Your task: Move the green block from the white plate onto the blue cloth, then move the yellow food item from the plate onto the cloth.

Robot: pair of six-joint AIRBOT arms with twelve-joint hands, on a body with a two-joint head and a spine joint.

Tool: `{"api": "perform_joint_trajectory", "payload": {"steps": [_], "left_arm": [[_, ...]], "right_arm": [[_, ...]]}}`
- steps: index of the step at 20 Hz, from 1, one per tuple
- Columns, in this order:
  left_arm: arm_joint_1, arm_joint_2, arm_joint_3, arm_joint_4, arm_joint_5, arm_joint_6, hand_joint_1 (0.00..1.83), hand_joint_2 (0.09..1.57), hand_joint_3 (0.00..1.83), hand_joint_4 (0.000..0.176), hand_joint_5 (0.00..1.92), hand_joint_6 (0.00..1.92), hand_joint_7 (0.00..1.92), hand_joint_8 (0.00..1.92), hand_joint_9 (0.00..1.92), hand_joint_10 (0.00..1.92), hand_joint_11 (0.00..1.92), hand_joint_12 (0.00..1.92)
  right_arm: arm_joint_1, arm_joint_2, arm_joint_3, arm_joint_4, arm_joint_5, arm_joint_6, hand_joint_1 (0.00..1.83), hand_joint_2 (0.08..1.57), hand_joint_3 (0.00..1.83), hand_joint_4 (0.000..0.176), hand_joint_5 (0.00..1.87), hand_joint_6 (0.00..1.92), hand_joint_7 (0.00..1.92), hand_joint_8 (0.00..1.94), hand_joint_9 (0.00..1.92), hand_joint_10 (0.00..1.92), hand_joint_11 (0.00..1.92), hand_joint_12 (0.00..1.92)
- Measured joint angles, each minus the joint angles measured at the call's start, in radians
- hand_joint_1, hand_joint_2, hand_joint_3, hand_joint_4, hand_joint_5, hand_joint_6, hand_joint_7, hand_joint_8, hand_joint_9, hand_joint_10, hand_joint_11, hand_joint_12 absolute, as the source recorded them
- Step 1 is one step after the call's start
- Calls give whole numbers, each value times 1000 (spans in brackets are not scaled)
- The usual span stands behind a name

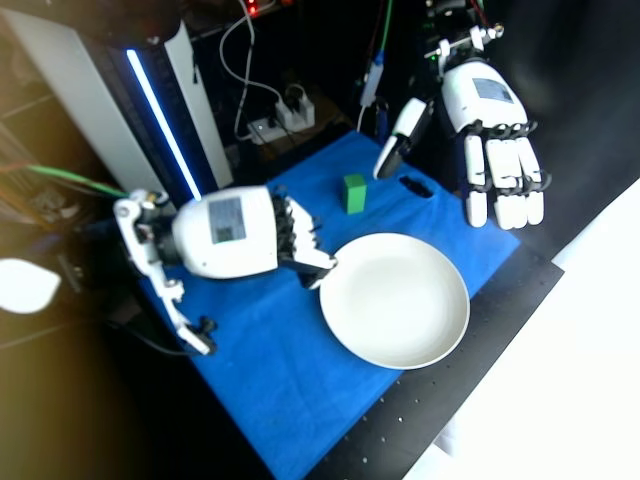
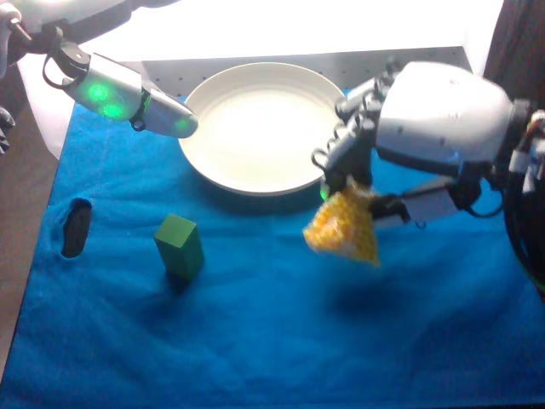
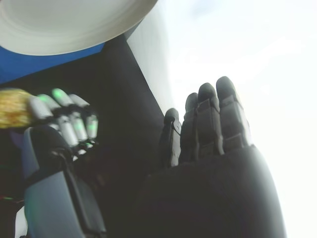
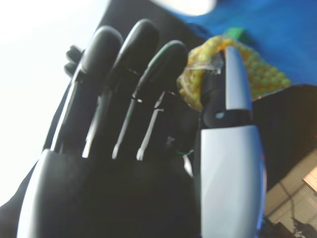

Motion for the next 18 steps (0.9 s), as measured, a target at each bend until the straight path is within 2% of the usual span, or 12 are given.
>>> {"api": "perform_joint_trajectory", "payload": {"steps": [1,5,6,8,9,10,12,14,15,16,17,18], "left_arm": [[2,0,0,-1,0,0,637,791,2,152,91,0,95,1,115,1,0,148],[4,0,0,-2,0,0,669,784,1,148,114,2,128,1,132,1,0,229],[4,0,0,-3,-1,0,681,788,1,159,113,1,112,2,120,1,0,162],[7,0,0,-2,-2,0,656,775,0,174,100,0,106,1,121,2,0,161],[11,0,0,-2,-5,0,648,757,0,145,110,1,126,2,148,5,0,255],[11,0,0,-2,-3,0,648,757,0,145,110,1,126,2,148,5,0,255],[14,0,0,-2,-4,0,639,754,0,118,116,2,157,6,171,7,0,330],[16,0,-1,-2,-9,0,649,748,0,121,120,2,164,3,173,4,0,334],[22,0,-1,-6,-15,0,665,735,0,130,133,4,175,4,180,5,0,351],[24,0,-1,-10,-16,0,668,735,0,133,136,4,182,6,182,4,0,354],[25,0,-1,-15,-19,0,656,741,0,129,124,0,177,3,176,1,0,356],[33,4,-9,-26,-34,2,660,748,3,151,95,0,168,0,176,1,0,356]], "right_arm": [[-8,1,0,5,-6,0,1274,1047,0,0,1099,641,1190,798,1160,659,844,1371],[-19,6,1,28,-14,-1,1280,1068,2,0,1022,709,1154,895,1094,741,804,1433],[-25,5,1,25,-22,-1,1151,987,0,0,858,274,1025,580,949,721,601,1510],[-26,7,1,14,-29,0,959,954,0,0,717,15,978,162,725,799,416,1576],[-26,14,1,23,-20,0,677,906,0,68,280,0,584,8,485,438,155,1459],[-26,16,1,25,-19,0,677,906,0,68,280,0,584,8,485,438,155,1459],[-26,26,1,26,-21,-1,525,899,0,98,29,0,262,0,344,107,23,1216],[-26,42,-14,45,-21,0,412,917,3,99,0,0,97,1,188,14,0,871],[-26,54,-27,74,-18,-1,334,933,4,131,0,0,19,0,78,5,0,576],[-26,62,-31,98,-14,0,336,935,2,118,0,0,3,0,30,6,0,414],[-26,68,-31,125,-10,-1,309,927,0,127,0,0,0,0,21,3,0,412],[-26,75,-31,158,-6,-2,322,888,0,162,0,0,0,0,3,0,0,296]]}}
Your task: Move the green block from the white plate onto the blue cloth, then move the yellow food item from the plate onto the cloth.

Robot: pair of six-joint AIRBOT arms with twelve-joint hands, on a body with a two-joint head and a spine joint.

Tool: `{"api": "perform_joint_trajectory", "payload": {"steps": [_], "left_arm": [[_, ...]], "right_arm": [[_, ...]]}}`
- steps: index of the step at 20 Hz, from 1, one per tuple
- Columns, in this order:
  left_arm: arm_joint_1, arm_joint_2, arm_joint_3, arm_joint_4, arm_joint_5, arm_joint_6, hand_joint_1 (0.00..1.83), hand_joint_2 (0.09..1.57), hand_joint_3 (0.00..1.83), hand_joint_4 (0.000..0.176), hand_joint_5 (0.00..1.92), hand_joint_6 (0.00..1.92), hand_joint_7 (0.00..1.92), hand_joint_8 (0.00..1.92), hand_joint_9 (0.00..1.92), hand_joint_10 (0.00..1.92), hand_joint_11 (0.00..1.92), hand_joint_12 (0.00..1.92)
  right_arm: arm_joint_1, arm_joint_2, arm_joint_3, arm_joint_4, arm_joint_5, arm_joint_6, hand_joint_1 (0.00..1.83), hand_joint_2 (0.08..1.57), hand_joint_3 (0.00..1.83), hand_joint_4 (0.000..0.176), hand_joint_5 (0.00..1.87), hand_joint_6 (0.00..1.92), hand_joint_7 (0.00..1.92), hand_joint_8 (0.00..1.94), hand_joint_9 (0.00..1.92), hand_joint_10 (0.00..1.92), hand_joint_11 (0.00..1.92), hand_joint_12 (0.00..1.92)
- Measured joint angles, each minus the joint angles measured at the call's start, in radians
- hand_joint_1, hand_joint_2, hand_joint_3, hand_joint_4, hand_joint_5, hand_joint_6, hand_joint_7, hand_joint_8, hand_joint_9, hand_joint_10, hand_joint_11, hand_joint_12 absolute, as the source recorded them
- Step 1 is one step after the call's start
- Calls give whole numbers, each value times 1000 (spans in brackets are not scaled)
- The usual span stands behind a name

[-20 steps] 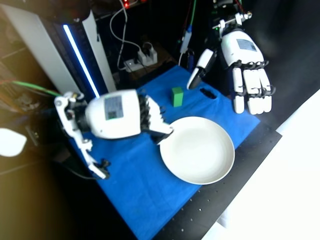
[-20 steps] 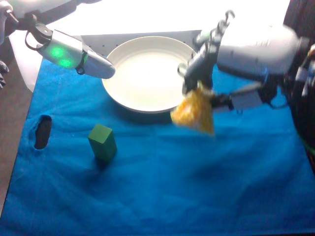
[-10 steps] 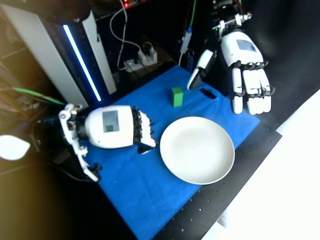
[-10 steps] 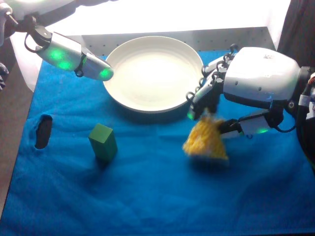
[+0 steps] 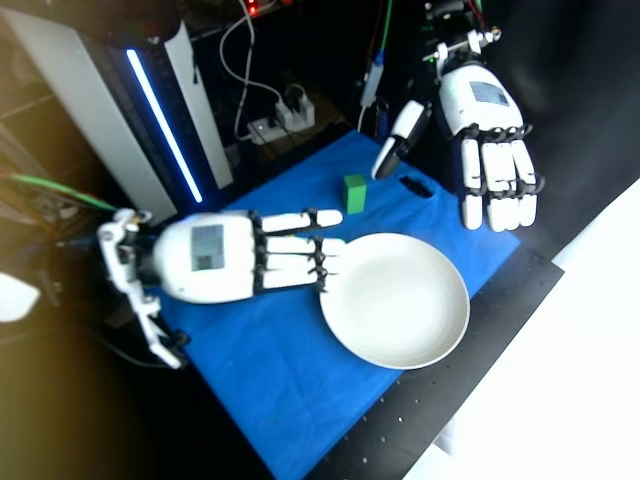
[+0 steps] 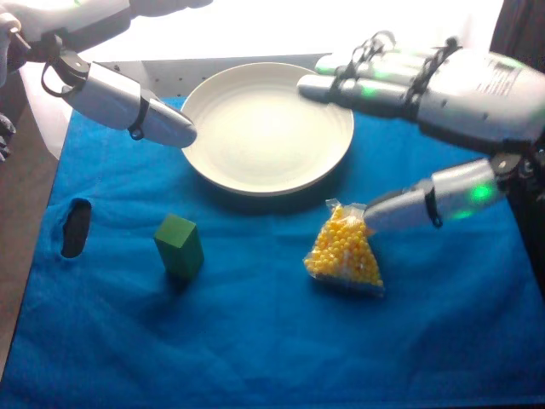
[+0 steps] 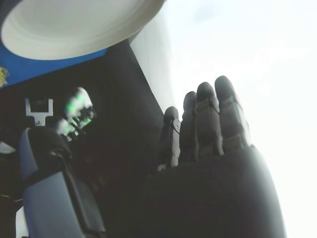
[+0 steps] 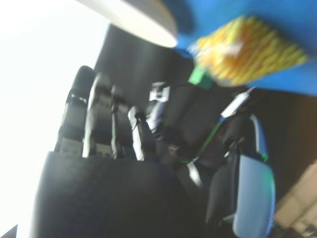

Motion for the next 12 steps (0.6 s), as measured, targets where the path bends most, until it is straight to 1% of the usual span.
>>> {"api": "perform_joint_trajectory", "payload": {"steps": [1,2,3,4,5,6,7,8,9,10,11,12], "left_arm": [[5,7,-8,-4,-18,0,653,743,1,160,80,0,154,0,175,1,0,371],[6,7,-11,-5,-27,0,615,729,0,150,62,1,166,1,200,5,0,464],[9,11,-16,-11,-43,1,570,731,0,117,33,1,163,1,221,6,0,538],[18,21,-28,-26,-73,0,486,751,9,111,10,0,184,9,222,5,0,556],[34,33,-44,-37,-107,0,442,806,16,124,1,0,172,2,203,2,0,492],[55,50,-62,-55,-152,0,536,823,16,115,25,9,172,2,201,1,0,480],[63,61,-73,-68,-174,0,619,796,4,137,74,6,222,4,237,2,81,404],[74,79,-87,-92,-225,2,596,781,0,129,34,0,215,0,197,0,59,371],[75,88,-88,-98,-253,7,562,775,0,114,14,0,197,0,179,0,60,368],[75,101,-101,-113,-280,12,512,772,0,105,2,0,175,0,155,0,40,360],[75,119,-122,-117,-319,27,490,769,0,168,31,5,116,3,108,4,6,227],[75,129,-137,-117,-340,29,490,769,0,168,31,5,116,3,108,4,6,227]], "right_arm": [[0,9,0,32,8,0,318,850,0,173,0,0,0,0,0,0,0,152],[0,17,0,49,16,0,313,845,0,157,0,0,0,0,0,0,0,123],[0,26,-1,88,40,-2,276,844,2,154,0,0,0,0,0,0,0,243],[0,33,-3,124,63,-2,282,872,4,172,0,0,0,0,0,0,0,240],[0,40,-6,162,91,-2,247,894,4,175,0,0,0,0,0,0,0,208],[0,42,-5,197,122,-2,230,895,1,176,0,0,3,0,0,0,0,159],[0,42,-4,217,141,-2,192,874,0,176,0,0,0,0,0,0,0,187],[0,42,-4,248,170,-2,277,884,0,176,0,0,0,0,0,0,0,308],[0,42,-4,265,188,-2,304,890,0,176,0,0,0,0,0,0,0,443],[0,42,-4,284,206,-2,333,890,1,171,0,0,0,0,0,0,0,603],[2,43,-4,300,227,-2,359,899,2,144,0,0,0,0,0,0,0,661],[5,43,-4,306,233,-3,359,899,2,144,0,0,0,0,0,0,0,661]]}}
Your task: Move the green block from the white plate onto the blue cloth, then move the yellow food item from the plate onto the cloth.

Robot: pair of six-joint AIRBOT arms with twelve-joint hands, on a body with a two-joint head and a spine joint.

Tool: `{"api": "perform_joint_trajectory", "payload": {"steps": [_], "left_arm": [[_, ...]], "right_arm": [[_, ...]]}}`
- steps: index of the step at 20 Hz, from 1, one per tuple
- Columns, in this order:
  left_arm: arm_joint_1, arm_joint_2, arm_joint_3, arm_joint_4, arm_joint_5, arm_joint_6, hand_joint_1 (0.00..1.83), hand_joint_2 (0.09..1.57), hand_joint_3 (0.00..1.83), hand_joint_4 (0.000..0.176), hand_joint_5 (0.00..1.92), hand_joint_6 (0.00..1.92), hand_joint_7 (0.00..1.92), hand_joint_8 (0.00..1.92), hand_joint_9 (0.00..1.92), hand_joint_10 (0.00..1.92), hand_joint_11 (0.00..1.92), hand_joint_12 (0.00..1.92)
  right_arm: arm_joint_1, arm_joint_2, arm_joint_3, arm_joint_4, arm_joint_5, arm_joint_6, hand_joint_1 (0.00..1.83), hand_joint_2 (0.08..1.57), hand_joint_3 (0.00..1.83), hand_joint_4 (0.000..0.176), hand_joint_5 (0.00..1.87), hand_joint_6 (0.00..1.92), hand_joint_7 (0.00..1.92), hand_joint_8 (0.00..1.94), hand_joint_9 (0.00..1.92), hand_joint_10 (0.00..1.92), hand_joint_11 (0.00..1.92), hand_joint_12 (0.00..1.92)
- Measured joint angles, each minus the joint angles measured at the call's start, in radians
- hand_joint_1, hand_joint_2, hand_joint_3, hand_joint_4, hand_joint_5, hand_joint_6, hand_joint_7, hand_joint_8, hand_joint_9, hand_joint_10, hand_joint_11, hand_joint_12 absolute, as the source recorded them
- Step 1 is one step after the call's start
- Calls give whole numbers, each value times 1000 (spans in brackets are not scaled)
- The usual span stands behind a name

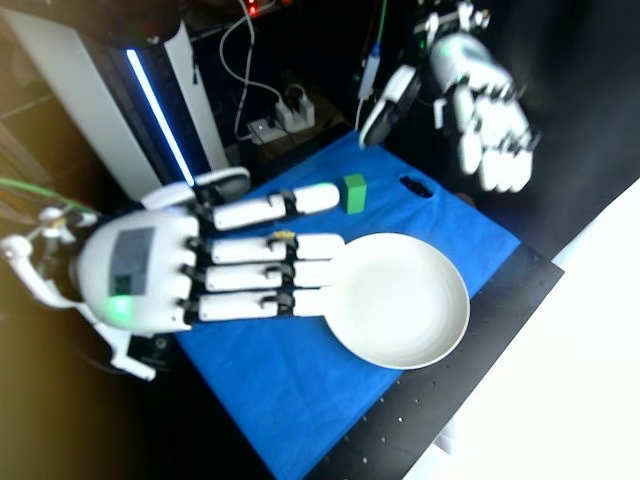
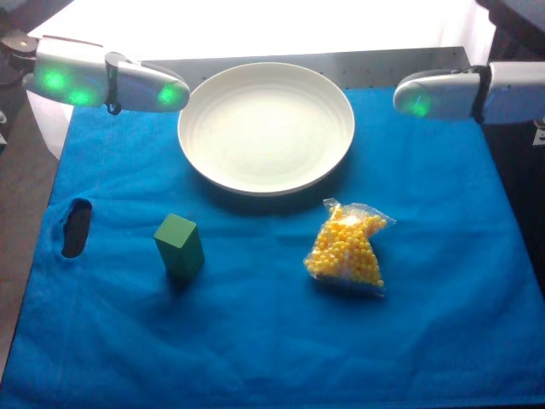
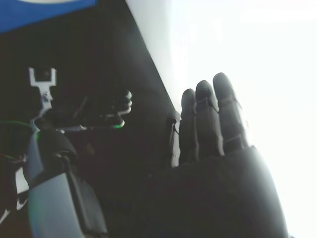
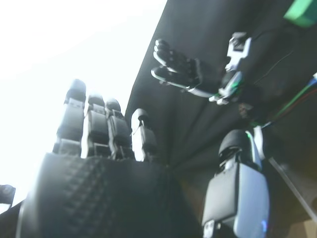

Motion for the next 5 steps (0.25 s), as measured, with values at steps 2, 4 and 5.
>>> {"api": "perform_joint_trajectory", "payload": {"steps": [2,4,5], "left_arm": [[6,13,-32,8,-72,6,421,770,0,176,71,14,167,21,164,23,54,216],[30,29,-58,7,-134,20,400,778,2,170,62,8,186,23,175,23,35,205],[51,45,-75,2,-165,27,426,790,6,175,72,9,191,19,160,13,7,188]], "right_arm": [[0,1,0,37,42,0,478,923,1,127,0,0,54,2,82,8,9,548],[0,6,-8,76,96,-1,467,891,0,148,0,0,44,0,78,2,1,517],[0,12,-10,84,127,-2,499,849,0,168,0,0,46,1,66,0,0,459]]}}
